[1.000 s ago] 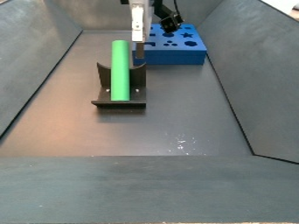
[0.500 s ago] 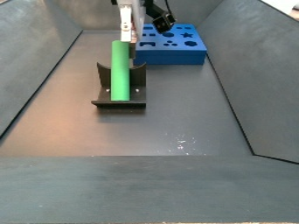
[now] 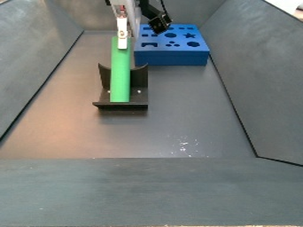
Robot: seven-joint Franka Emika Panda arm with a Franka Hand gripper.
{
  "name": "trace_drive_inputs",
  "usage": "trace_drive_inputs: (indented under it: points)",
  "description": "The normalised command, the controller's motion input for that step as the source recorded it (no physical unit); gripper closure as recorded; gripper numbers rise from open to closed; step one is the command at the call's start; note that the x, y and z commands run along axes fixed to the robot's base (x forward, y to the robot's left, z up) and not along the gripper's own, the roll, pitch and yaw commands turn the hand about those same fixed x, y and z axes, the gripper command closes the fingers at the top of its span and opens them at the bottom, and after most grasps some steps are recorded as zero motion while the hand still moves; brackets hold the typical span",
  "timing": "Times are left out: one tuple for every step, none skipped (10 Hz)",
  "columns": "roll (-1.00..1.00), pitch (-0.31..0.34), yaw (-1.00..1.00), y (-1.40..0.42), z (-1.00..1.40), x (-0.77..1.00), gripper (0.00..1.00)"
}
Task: Pick up the oval object. Move up. Place the oval object on the fixture. Regrasp the oval object. Move to above the board. Insert the oval object.
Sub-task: Move to above the board.
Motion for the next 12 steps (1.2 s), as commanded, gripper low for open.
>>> trace_drive_inputs:
  points:
    - [-0.14, 0.156, 0.08, -0.21, 1.0, -0.02, 1.0]
    - [-0.12, 0.149, 0.08, -0.19, 1.0, -0.02, 1.0]
    - [-0.1, 0.135, 0.08, -0.18, 1.0, -0.02, 1.0]
    - [-0.08, 0.125, 0.09, -0.17, 1.0, -0.02, 1.0]
    - [-0.05, 0.104, 0.09, -0.16, 1.0, -0.02, 1.0]
    - [-0.04, 0.099, 0.09, -0.15, 1.0, -0.01, 1.0]
    - [-0.04, 0.096, 0.09, -0.14, 1.0, -0.01, 1.0]
    - [-0.04, 0.095, 0.08, -0.13, 1.0, -0.01, 1.0]
    - [-0.04, 0.098, 0.07, -0.12, 1.0, 0.0, 1.0]
    - [-0.05, 0.103, 0.07, -0.11, 1.0, 0.0, 1.0]
    - [-0.05, 0.106, 0.07, -0.1, 1.0, 0.0, 1.0]
    - [-0.05, 0.111, 0.07, -0.09, 1.0, 0.0, 1.0]
